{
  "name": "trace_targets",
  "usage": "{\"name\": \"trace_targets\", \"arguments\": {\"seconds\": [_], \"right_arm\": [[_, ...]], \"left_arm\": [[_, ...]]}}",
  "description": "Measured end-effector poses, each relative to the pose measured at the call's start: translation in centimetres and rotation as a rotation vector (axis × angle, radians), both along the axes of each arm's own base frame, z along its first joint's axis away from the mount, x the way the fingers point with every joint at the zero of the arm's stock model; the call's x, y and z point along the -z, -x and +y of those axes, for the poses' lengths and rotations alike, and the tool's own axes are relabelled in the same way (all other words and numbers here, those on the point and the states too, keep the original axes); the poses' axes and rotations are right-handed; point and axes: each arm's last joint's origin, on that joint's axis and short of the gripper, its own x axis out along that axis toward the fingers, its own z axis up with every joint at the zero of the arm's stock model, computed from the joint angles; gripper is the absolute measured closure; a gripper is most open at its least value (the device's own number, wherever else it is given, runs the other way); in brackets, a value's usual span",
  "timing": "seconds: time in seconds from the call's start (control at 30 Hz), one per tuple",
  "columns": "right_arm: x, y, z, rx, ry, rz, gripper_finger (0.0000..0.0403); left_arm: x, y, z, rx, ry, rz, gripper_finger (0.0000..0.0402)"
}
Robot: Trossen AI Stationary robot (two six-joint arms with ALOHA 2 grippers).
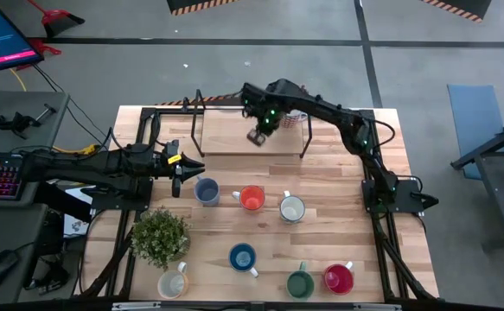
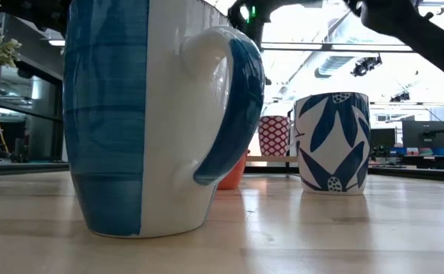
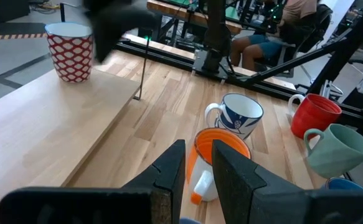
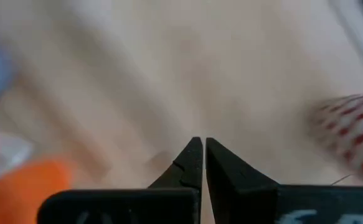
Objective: Place coffee mugs
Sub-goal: Put the light purple mug on the shelf
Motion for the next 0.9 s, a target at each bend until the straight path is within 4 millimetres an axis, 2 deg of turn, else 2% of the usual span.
{"name": "trace_targets", "arguments": {"seconds": [0.2,0.33,0.43,0.5,0.57,0.73,0.8,0.9], "right_arm": [[-3.4,0.6,7.9,-0.198,0.017,-0.003,0.0401],[-4.8,0.7,12.6,-0.306,0.062,-0.035,0.0401],[-5.0,0.7,15.4,-0.33,0.192,-0.006,0.0401],[-5.8,1.3,17.2,-0.348,0.298,-0.011,0.0401],[-7.2,2.4,18.5,-0.318,0.391,-0.047,0.0401],[-10.4,6.4,20.2,-0.238,0.49,-0.137,0.0401],[-10.5,8.0,20.3,-0.229,0.512,-0.134,0.0401],[-9.1,9.6,20.1,-0.217,0.519,-0.146,0.0401]], "left_arm": [[0.0,0.0,0.0,0.0,0.001,0.0,0.033],[-0.1,0.0,0.0,0.0,0.001,-0.006,0.033],[0.1,-0.1,0.0,0.0,0.0,0.01,0.033],[0.4,-0.4,0.0,0.003,-0.01,0.042,0.033],[0.3,-0.9,0.0,0.012,-0.038,0.08,0.033],[-3.1,-2.1,0.0,0.043,-0.149,0.067,0.033],[-4.0,-2.4,0.0,0.057,-0.189,0.093,0.033],[-4.9,-2.6,0.0,0.068,-0.216,0.12,0.033]]}}
